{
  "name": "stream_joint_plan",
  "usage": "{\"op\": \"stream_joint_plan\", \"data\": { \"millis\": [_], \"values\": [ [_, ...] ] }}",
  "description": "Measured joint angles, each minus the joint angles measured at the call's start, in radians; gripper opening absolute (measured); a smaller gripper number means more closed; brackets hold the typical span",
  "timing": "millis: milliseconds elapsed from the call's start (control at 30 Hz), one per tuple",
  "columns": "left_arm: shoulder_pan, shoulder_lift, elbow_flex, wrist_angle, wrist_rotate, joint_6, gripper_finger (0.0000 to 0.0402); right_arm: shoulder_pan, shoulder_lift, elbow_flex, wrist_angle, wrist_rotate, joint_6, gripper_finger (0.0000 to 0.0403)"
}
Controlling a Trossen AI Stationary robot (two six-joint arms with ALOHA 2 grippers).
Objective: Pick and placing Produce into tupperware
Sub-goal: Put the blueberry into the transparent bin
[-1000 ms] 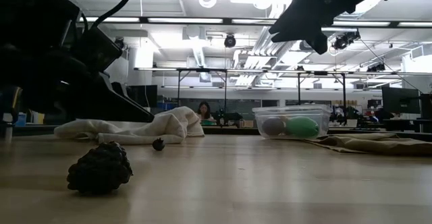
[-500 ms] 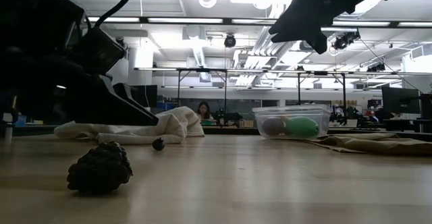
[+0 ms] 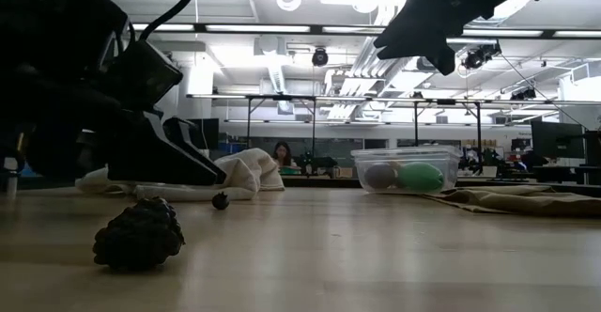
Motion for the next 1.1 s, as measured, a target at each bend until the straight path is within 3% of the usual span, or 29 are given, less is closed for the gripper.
{"op": "stream_joint_plan", "data": {
  "millis": [1100],
  "values": [
    [0.000, 0.098, 0.074, -0.016, 0.028, 0.004, 0.0118, 0.000, 0.000, 0.000, -0.007, 0.000, -0.012, 0.0084]
  ]
}}
